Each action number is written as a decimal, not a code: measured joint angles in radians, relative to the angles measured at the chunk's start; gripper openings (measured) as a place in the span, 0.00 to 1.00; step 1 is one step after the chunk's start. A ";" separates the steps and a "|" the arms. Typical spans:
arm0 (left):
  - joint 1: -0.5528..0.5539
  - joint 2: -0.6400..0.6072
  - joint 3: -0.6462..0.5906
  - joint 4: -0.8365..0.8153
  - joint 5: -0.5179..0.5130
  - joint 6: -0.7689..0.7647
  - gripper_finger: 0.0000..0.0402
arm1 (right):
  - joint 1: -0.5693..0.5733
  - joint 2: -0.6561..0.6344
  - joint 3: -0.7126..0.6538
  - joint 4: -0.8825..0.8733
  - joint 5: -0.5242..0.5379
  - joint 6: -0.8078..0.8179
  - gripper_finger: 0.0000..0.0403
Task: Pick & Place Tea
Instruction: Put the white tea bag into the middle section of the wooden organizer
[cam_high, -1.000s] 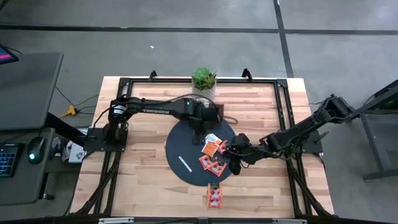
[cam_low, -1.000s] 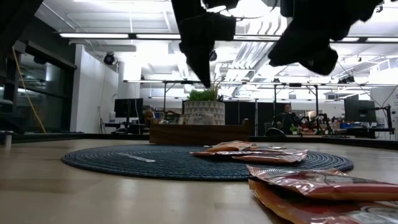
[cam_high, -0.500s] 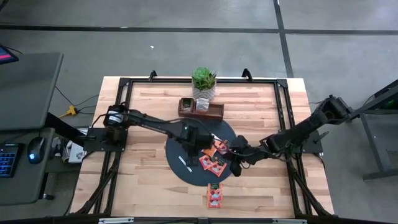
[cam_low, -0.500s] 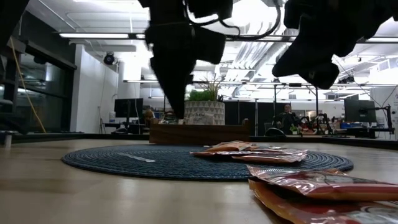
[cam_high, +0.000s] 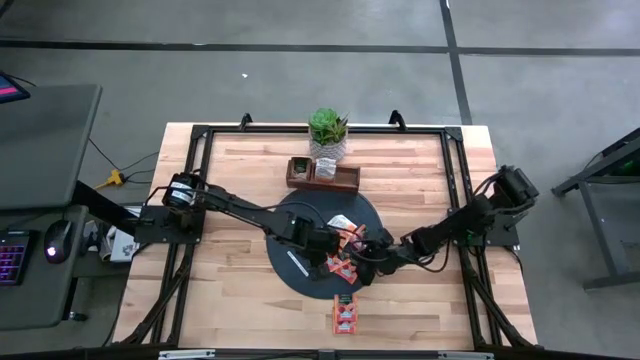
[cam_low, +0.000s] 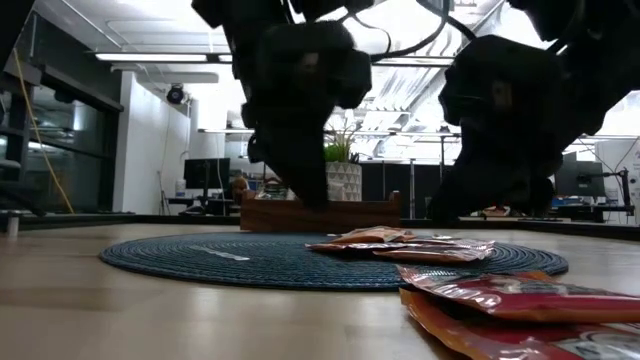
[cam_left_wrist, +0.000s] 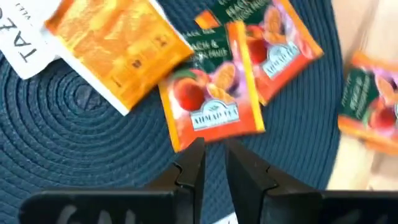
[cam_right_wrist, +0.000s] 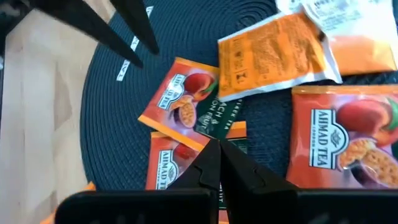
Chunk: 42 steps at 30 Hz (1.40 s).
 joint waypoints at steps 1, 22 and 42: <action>0.001 0.000 -0.012 0.020 -0.008 -0.022 0.15 | 0.000 0.002 0.000 0.000 0.004 0.019 0.00; 0.041 0.001 -0.037 0.127 -0.226 -0.226 0.15 | -0.007 0.000 0.000 -0.075 0.046 0.184 0.00; 0.035 0.001 -0.159 0.235 -0.199 -0.278 0.15 | -0.055 -0.127 0.002 -0.168 0.031 0.148 0.00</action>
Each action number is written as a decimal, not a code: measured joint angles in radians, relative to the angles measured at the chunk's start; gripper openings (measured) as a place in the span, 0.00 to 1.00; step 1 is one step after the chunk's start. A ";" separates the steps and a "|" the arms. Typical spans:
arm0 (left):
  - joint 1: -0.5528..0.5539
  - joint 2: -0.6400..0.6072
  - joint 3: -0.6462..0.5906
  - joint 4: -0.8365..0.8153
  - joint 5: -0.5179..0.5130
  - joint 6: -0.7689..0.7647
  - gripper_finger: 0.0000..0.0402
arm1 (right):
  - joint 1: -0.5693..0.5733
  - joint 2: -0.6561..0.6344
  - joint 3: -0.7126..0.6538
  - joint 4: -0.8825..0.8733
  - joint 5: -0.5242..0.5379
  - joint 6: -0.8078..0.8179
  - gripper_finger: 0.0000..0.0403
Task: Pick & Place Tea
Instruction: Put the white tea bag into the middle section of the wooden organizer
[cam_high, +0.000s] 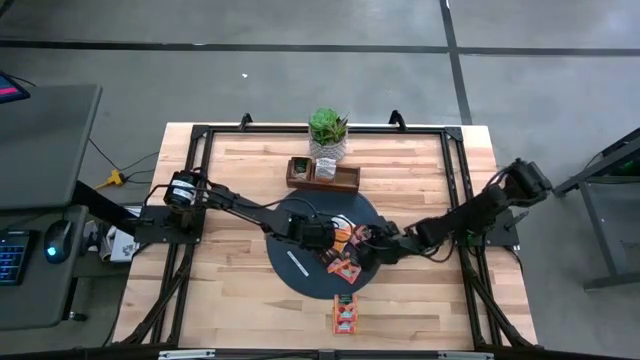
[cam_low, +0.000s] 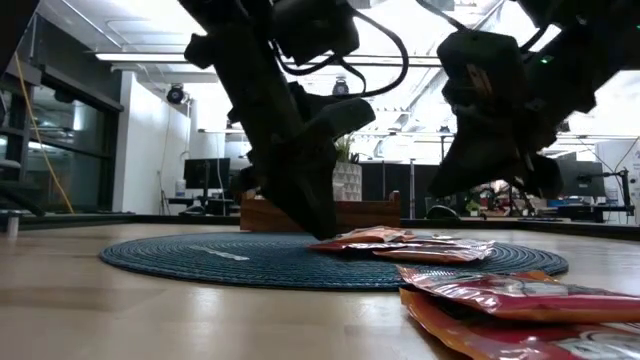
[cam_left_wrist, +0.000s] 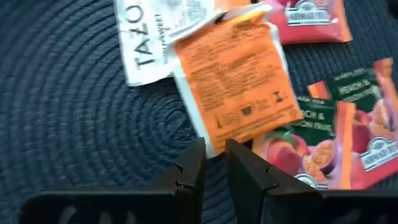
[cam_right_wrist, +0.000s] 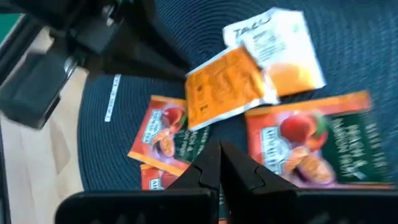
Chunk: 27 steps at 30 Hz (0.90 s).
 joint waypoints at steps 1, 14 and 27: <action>0.000 0.000 -0.010 0.023 0.005 -0.001 0.15 | -0.016 -0.016 0.000 -0.011 -0.018 -0.010 0.00; -0.001 -0.006 -0.116 0.139 -0.011 -0.073 0.15 | -0.216 -0.038 0.000 -0.012 -0.266 -0.017 0.04; -0.001 -0.004 -0.173 0.218 -0.010 -0.105 0.15 | -0.274 0.010 0.000 -0.002 -0.318 -0.001 0.46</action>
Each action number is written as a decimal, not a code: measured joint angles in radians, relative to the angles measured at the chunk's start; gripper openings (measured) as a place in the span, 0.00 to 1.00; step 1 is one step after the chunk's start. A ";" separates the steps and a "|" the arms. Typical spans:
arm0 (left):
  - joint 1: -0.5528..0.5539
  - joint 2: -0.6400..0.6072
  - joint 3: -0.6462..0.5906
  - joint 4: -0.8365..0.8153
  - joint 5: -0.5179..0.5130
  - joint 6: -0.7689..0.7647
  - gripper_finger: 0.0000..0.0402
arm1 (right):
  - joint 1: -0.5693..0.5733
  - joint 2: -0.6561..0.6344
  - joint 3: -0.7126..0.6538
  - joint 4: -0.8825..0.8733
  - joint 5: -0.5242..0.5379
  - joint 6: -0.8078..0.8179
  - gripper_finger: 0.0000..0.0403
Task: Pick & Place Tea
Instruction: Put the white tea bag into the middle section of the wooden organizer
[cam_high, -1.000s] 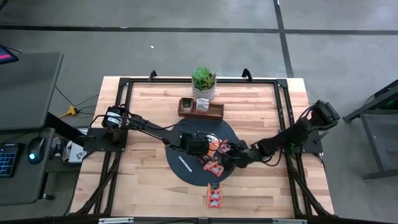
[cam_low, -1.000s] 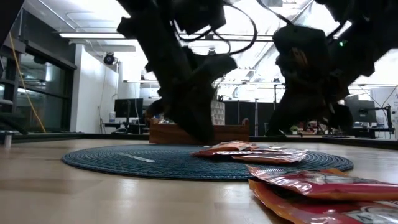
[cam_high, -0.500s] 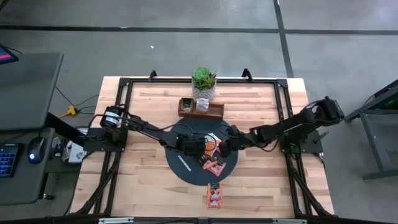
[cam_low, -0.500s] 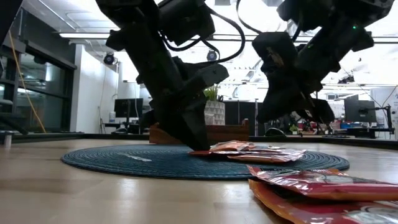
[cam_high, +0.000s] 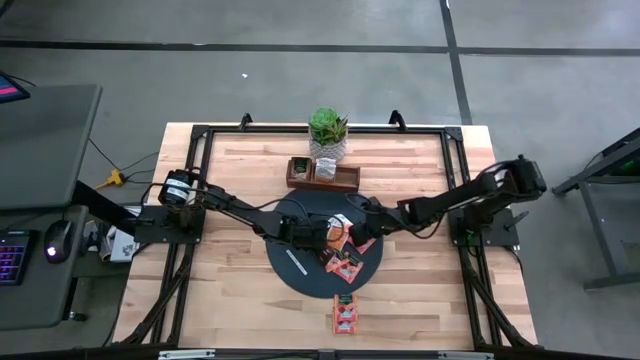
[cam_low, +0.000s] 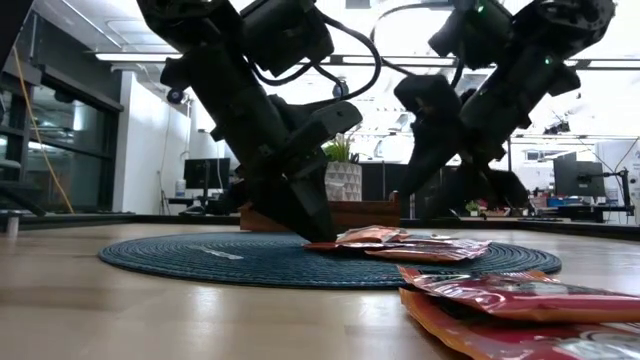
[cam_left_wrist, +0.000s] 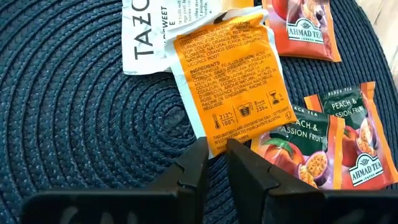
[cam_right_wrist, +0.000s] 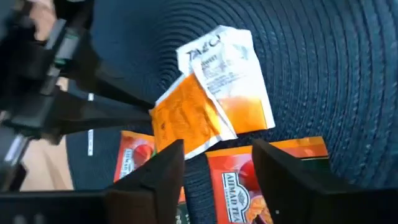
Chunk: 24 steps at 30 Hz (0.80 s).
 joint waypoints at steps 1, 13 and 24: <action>0.000 0.000 0.000 0.000 0.000 0.000 0.15 | 0.000 0.014 0.000 0.009 0.000 0.015 0.48; 0.000 0.001 -0.002 0.000 -0.002 -0.001 0.15 | -0.007 0.113 0.000 0.192 0.003 0.052 0.51; 0.000 0.001 -0.003 0.008 -0.002 -0.001 0.15 | -0.007 0.113 0.000 0.215 -0.040 0.052 0.48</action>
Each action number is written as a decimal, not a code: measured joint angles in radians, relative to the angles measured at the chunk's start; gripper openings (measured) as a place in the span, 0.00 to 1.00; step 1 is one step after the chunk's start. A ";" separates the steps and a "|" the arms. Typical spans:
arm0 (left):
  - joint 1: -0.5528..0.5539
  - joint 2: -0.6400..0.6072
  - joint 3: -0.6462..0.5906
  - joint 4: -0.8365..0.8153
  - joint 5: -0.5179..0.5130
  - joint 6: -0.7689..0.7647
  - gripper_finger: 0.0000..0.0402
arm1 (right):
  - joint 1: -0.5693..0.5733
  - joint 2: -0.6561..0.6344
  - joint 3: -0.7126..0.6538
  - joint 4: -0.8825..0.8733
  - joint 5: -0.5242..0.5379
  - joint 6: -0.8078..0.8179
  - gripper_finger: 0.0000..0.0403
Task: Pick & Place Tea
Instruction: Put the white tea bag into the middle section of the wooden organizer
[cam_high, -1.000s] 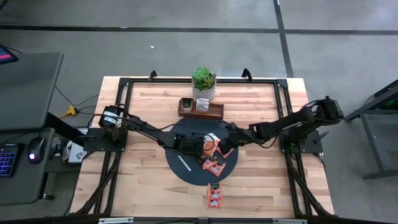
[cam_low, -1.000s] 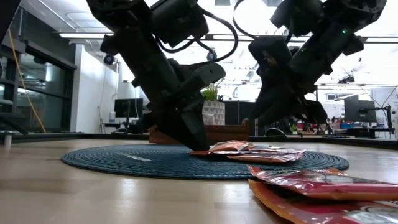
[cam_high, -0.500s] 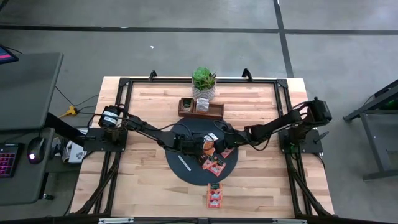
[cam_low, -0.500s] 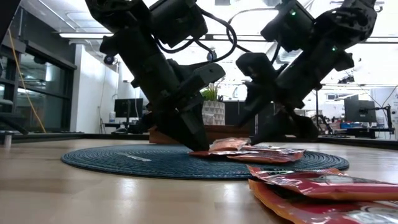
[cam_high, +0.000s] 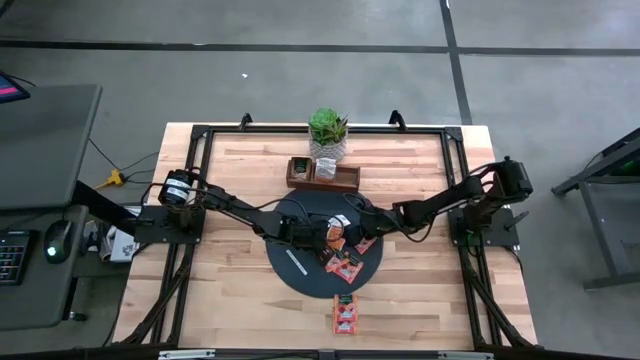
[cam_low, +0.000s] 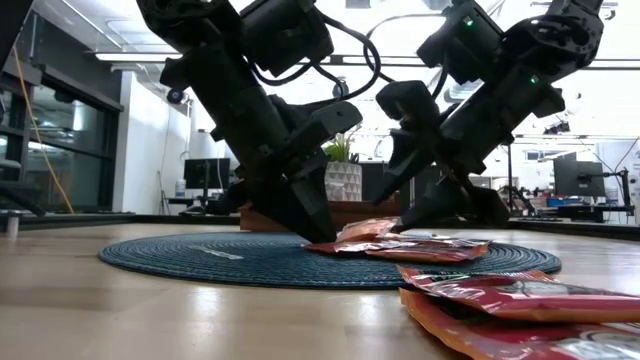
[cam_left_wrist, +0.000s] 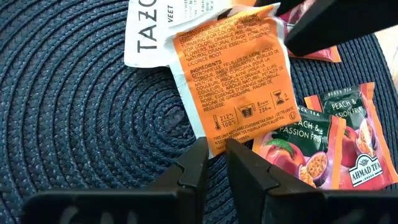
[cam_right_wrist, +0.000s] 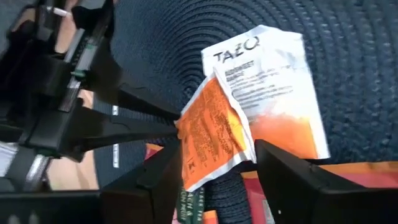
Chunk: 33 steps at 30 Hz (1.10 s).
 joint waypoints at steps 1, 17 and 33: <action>0.000 0.000 0.000 0.002 0.000 0.000 0.15 | 0.000 0.000 0.000 0.004 -0.003 -0.001 0.47; 0.000 0.001 0.000 0.008 0.005 0.001 0.15 | 0.002 0.000 0.000 0.008 -0.023 -0.076 0.02; 0.000 -0.127 -0.004 -0.134 0.046 0.038 0.15 | 0.003 -0.093 -0.001 -0.071 0.016 -0.186 0.00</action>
